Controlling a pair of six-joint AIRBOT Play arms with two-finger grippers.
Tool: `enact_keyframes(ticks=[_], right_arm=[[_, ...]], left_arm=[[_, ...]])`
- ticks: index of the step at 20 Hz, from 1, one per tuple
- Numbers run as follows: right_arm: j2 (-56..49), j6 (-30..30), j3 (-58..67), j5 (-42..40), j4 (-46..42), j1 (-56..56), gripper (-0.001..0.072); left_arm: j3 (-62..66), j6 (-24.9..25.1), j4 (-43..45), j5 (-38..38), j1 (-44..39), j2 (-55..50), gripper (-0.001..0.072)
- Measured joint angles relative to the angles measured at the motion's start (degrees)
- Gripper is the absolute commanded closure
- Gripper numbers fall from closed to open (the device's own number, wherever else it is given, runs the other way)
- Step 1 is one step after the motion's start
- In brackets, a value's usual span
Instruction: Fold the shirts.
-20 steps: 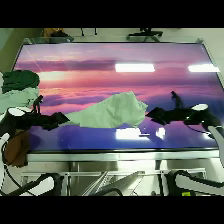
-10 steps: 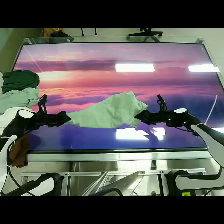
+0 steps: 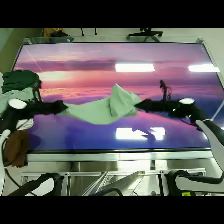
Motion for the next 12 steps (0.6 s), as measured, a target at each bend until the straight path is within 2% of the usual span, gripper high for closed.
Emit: enact_keyframes(ticks=[7,12], right_arm=[[13.3,-0.1,18.6,4.7,5.2,-6.9,0.0688],[22.9,-0.4,27.1,5.2,5.9,-9.6,0.0688]], left_arm=[[23.3,-0.3,-1.7,-1.7,0.5,16.0,0.0695],[32.0,-1.3,-1.7,-3.0,4.5,26.2,0.0695]])
